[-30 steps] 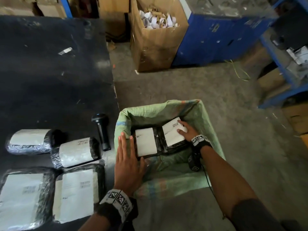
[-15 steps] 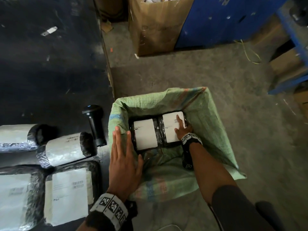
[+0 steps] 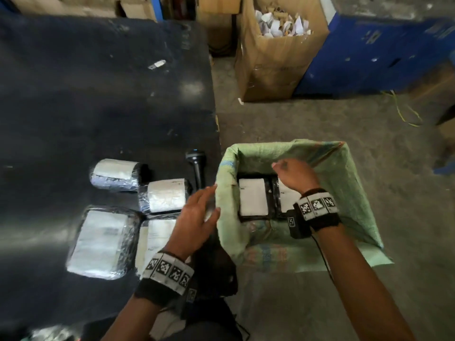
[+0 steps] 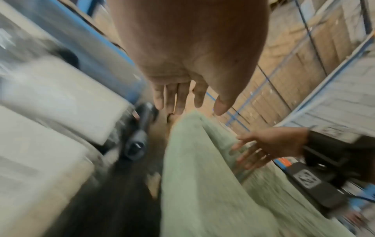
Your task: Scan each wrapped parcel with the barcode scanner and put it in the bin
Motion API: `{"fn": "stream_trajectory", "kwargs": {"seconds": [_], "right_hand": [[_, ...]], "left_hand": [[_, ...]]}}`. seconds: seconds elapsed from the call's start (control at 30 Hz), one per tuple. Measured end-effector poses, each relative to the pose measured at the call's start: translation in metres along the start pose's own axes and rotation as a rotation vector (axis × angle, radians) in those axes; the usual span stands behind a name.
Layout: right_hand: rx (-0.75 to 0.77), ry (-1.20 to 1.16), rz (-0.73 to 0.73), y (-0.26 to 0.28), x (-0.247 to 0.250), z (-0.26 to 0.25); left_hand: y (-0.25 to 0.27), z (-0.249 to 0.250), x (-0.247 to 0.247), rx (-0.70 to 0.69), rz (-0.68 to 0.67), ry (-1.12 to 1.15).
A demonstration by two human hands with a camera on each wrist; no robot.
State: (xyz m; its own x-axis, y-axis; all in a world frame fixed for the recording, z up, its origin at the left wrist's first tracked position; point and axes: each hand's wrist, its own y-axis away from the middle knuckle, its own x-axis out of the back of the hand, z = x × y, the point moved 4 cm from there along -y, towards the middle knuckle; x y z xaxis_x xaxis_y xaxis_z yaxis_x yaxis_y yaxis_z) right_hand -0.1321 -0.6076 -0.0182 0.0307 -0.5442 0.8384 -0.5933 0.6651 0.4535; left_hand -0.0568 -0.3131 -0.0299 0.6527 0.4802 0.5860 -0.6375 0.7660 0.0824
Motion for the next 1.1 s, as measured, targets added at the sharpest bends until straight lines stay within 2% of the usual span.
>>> {"fn": "stream_trajectory", "kwargs": {"seconds": [0.1,0.2,0.27,0.33,0.47,0.67,0.83,0.97,1.1], "right_hand": [[0.155,-0.252,0.042,0.026,-0.005,-0.062],[0.255,-0.431,0.011,0.037,-0.033,-0.124],[0.238,-0.52,-0.069,0.032,-0.066,-0.157],[0.193,-0.493,-0.106,0.024,-0.097,-0.181],[0.103,-0.4,-0.051,0.006,-0.131,-0.201],[0.014,-0.448,0.001,-0.014,-0.157,-0.203],[0.002,-0.577,0.027,-0.024,-0.164,-0.209],[-0.044,-0.801,-0.005,-0.026,-0.175,-0.214],[-0.07,-0.793,0.013,-0.026,-0.178,-0.215]], "left_hand": [[0.033,-0.031,0.069,0.03,0.171,-0.068],[0.075,-0.083,0.125,0.138,0.296,-0.136],[0.103,-0.126,0.149,0.201,0.302,-0.234],[0.128,-0.17,0.162,0.258,0.252,-0.317],[0.16,-0.234,0.168,0.346,0.135,-0.286],[0.179,-0.264,0.151,0.372,-0.041,-0.214],[0.18,-0.271,0.146,0.312,0.012,-0.18],[0.18,-0.275,0.142,0.295,0.041,0.028],[0.18,-0.276,0.138,0.253,0.059,0.019]]}}
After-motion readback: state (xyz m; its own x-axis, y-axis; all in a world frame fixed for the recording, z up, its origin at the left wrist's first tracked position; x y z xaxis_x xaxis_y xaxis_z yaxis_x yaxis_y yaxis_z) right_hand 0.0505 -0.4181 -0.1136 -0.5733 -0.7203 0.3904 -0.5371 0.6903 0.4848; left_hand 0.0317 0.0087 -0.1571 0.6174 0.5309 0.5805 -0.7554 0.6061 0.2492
